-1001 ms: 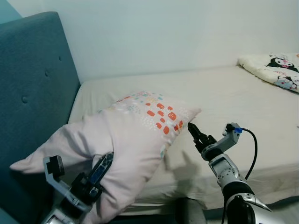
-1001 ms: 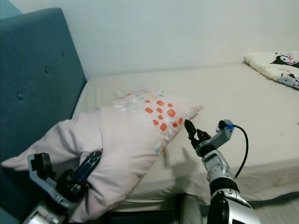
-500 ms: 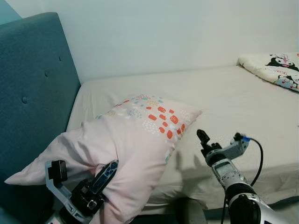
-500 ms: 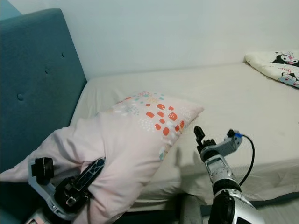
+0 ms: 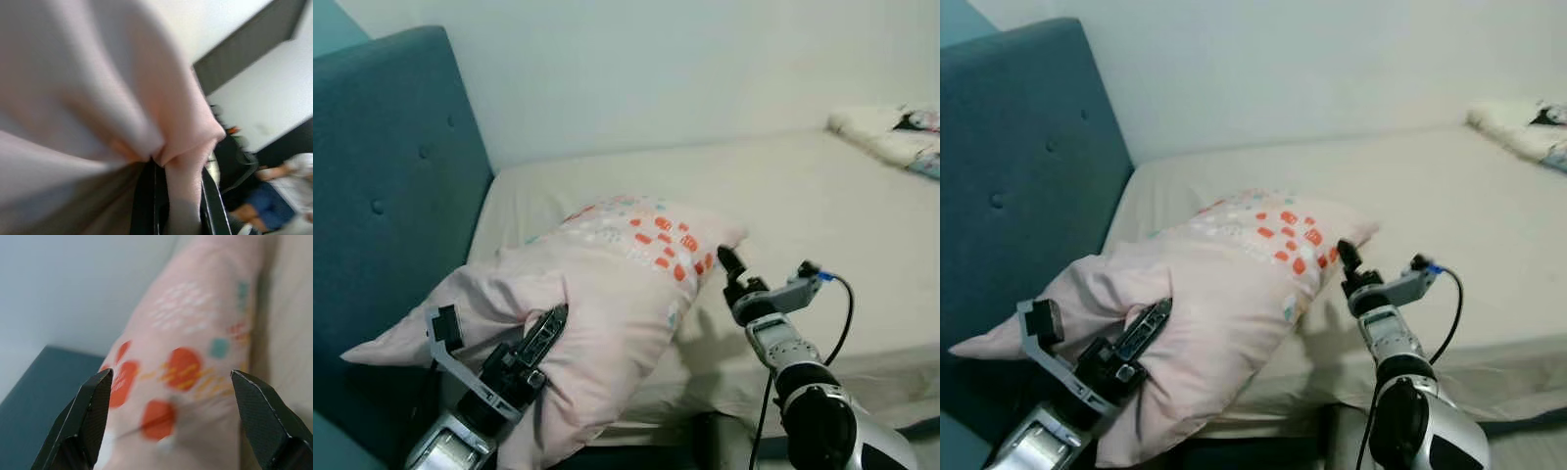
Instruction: Clean up the room
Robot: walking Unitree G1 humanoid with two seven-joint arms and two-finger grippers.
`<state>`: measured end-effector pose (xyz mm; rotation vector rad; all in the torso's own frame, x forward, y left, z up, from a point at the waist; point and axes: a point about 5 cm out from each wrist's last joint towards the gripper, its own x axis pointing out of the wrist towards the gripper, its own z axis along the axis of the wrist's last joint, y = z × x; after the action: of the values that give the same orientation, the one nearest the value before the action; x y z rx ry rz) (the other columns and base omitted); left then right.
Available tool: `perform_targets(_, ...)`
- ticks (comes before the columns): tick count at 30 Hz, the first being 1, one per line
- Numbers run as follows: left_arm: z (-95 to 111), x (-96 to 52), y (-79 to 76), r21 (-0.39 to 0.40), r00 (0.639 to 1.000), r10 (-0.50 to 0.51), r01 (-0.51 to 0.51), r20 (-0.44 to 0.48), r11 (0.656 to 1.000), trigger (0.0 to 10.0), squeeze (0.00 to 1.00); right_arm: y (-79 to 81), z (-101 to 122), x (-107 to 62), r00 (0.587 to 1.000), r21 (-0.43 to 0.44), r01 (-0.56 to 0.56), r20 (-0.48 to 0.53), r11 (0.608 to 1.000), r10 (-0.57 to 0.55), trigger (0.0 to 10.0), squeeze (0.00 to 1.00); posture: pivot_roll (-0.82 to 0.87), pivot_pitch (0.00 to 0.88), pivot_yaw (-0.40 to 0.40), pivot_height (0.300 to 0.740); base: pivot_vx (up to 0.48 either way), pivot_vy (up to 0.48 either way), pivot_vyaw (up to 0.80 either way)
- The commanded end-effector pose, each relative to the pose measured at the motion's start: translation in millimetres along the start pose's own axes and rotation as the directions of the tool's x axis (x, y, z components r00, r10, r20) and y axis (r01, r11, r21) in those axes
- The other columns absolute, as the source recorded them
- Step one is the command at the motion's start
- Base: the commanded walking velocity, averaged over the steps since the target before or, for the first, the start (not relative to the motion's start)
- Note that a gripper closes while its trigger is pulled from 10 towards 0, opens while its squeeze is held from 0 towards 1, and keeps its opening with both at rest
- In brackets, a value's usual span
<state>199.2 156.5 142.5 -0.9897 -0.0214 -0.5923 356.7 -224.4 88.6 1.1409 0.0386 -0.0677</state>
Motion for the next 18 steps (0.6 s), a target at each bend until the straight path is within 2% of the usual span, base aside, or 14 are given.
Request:
perform_targets(1, 7.8, -12.2, -7.1, 0.054, 0.998, 0.055, -0.054, -0.008, 0.997, 0.0, 0.00, -10.3, 22.8, -6.3, 0.994, 0.056, 0.025, 0.109, 0.998, -0.031, 10.0, 0.00, 0.21, 0.119, 0.060, 0.497, 0.000, 0.000, 0.00)
perform_targets(3, 11.6, -15.8, -12.4, 0.054, 0.998, 0.056, -0.056, -0.004, 0.997, 0.0, 0.00, -12.1, 32.6, -8.3, 0.989, 0.058, 0.017, 0.143, 0.998, -0.025, 10.0, 0.00, 0.21, 0.127, 0.061, 0.497, 0.000, 0.000, 0.00)
perform_targets(4, 15.2, -19.2, -17.9, 0.060, 0.998, 0.055, -0.055, -0.002, 0.997, 0.0, 0.00, -14.5, 39.9, -10.3, 0.986, 0.066, 0.022, 0.166, 0.998, -0.033, 10.0, 0.00, 0.23, 0.180, 0.076, 0.497, 0.000, 0.000, 0.00)
perform_targets(5, 15.2, -19.2, -17.9, 0.060, 0.998, 0.055, -0.055, -0.002, 0.997, 0.0, 0.00, -14.5, 39.9, -10.3, 0.986, 0.066, 0.022, 0.166, 0.998, -0.033, 10.0, 0.00, 0.23, 0.180, 0.076, 0.497, 0.000, 0.000, 0.00)
perform_targets(6, 22.3, -24.3, -27.1, 0.065, 0.998, 0.057, -0.058, 0.012, 0.996, 0.0, 0.00, -19.6, 49.9, -14.0, 0.979, 0.076, 0.044, 0.198, 0.996, -0.059, 10.0, 0.00, 0.24, 0.204, 0.079, 0.497, 0.000, 0.000, 0.00)
perform_targets(11, 29.6, -26.9, -42.1, 0.062, 0.999, 0.044, -0.046, 0.030, 0.997, 0.0, 0.00, -19.5, 54.6, -14.5, 0.973, 0.106, 0.028, 0.224, 0.994, -0.051, 10.0, 0.00, 0.27, 0.254, 0.091, 0.497, 0.000, 0.000, 0.00)
perform_targets(12, 28.8, -28.8, -49.1, 0.051, 0.999, 0.030, -0.031, 0.024, 0.998, 0.0, 0.00, -10.5, 53.1, -10.2, 0.976, 0.100, -0.038, 0.219, 0.994, 0.015, 10.0, 0.00, 0.28, 0.265, 0.087, 0.497, 0.000, 0.000, 0.00)
perform_targets(14, 27.7, -31.0, -54.6, 0.038, 1.000, 0.021, -0.021, 0.017, 0.999, 0.0, 0.00, -1.3, 51.1, -6.2, 0.974, 0.092, -0.102, 0.210, 0.991, 0.081, 10.0, 0.00, 0.28, 0.265, 0.087, 0.497, 0.000, 0.000, 0.00)
perform_targets(17, 27.5, -31.5, -55.7, 0.036, 1.000, 0.020, -0.020, 0.015, 0.999, 0.0, 0.00, 0.5, 50.7, -5.4, 0.974, 0.091, -0.114, 0.209, 0.989, 0.093, 10.0, 0.00, 0.28, 0.265, 0.087, 0.497, 0.000, 0.000, 0.00)
perform_targets(18, 23.4, -36.9, -58.7, 0.024, 1.000, 0.031, -0.031, -0.004, 0.999, 0.0, 0.00, 19.3, 52.1, 1.9, 0.958, 0.067, -0.216, 0.209, 0.974, 0.198, 10.0, 0.00, 0.28, 0.288, 0.093, 0.497, 0.000, 0.000, 0.00)
